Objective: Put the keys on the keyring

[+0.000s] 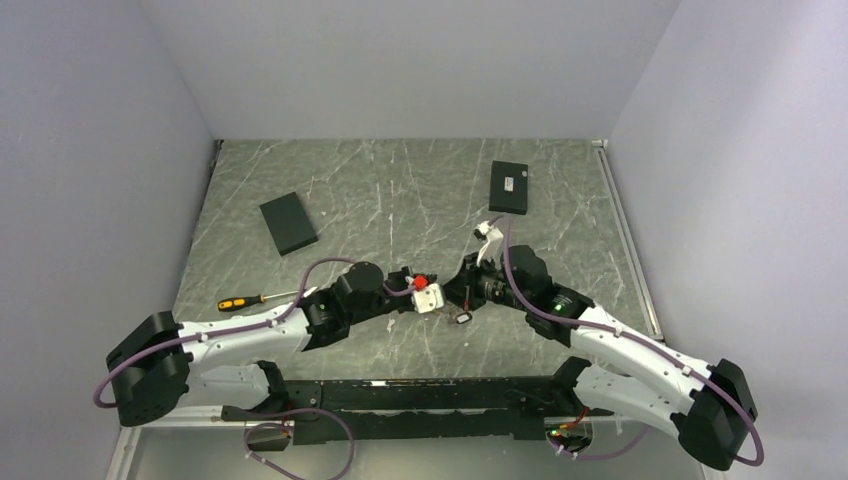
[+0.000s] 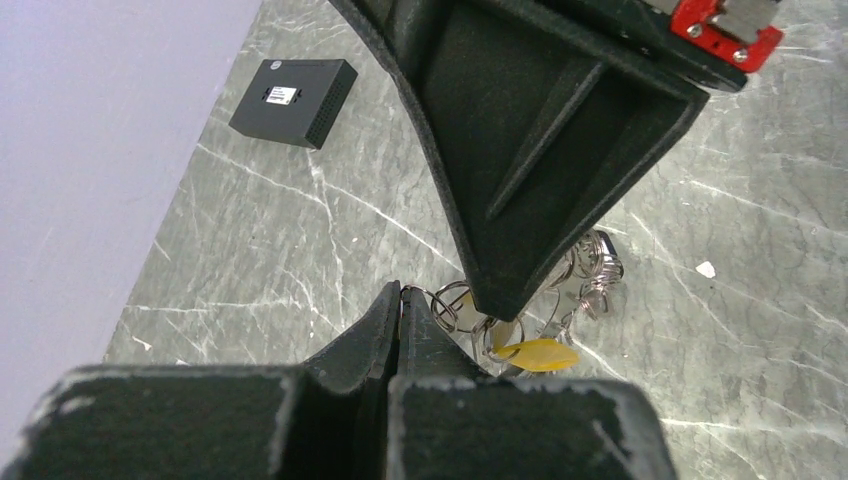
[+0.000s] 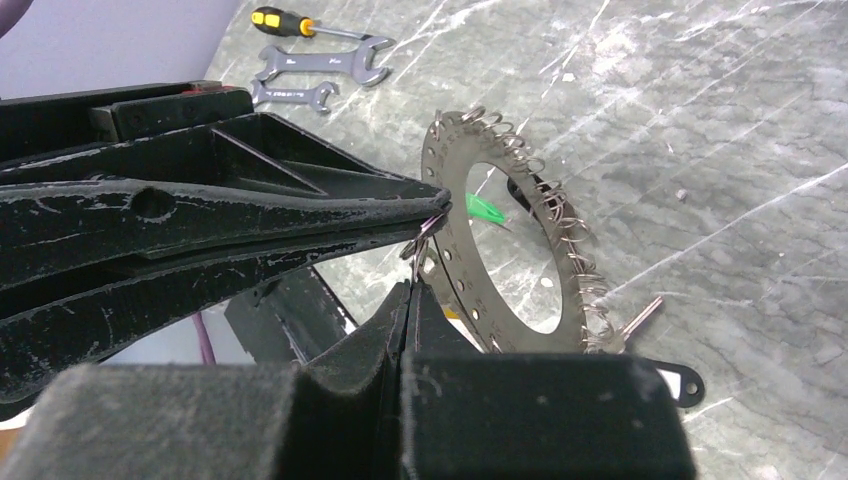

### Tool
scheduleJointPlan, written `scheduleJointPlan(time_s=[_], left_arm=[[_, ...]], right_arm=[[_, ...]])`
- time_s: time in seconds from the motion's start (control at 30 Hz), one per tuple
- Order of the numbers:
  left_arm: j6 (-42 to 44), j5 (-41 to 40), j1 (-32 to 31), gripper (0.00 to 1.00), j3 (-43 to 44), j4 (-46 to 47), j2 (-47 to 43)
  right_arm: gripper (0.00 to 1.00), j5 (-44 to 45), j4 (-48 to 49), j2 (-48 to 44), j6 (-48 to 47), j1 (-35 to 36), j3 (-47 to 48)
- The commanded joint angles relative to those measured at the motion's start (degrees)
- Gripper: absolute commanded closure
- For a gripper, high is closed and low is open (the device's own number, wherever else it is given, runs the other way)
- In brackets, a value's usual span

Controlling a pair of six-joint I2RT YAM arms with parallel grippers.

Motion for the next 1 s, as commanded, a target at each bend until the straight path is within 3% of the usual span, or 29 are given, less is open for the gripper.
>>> scheduleJointPlan(time_s=[0.0,0.97], left_arm=[[0.5,-0.1,-0.1,1.0,0.0,6.4,-3.5],[-0.4,-2.2,-0.2,1.0,-3.3,10.9,-4.6]], right_arm=[[1.0,-3.0,-2.1,1.2,-1.2,-0.3,2.8],[1.0,-15.0,3.0,2.1,3.1,-2.8,3.3]])
